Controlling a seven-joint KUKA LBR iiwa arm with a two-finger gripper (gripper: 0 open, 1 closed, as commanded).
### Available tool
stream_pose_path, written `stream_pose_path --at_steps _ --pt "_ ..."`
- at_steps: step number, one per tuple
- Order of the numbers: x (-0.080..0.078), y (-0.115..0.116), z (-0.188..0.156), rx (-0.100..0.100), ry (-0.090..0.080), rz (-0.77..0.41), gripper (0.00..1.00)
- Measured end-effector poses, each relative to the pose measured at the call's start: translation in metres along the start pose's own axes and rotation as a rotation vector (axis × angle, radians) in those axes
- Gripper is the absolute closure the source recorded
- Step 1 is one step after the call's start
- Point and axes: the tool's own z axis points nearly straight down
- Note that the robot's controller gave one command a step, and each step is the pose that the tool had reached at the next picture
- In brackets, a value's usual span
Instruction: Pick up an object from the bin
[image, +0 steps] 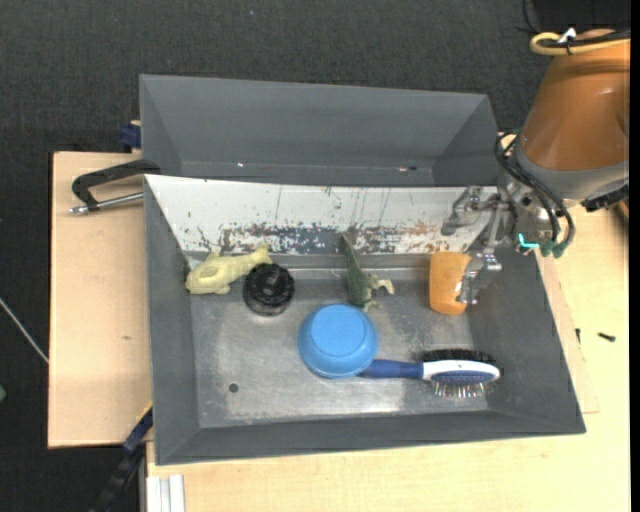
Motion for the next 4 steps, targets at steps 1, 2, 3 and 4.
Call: stream_pose_path --at_steps 1,2,3,4 --pt "0.009 0.065 0.15 0.001 -0.011 -0.031 0.0" --pt "0.023 0.132 0.156 0.006 -0.028 -0.034 0.0" --pt "0.071 0.17 0.114 -0.001 -0.007 -0.067 0.0" --pt "0.069 0.152 0.16 -0.005 -0.017 0.058 0.0"
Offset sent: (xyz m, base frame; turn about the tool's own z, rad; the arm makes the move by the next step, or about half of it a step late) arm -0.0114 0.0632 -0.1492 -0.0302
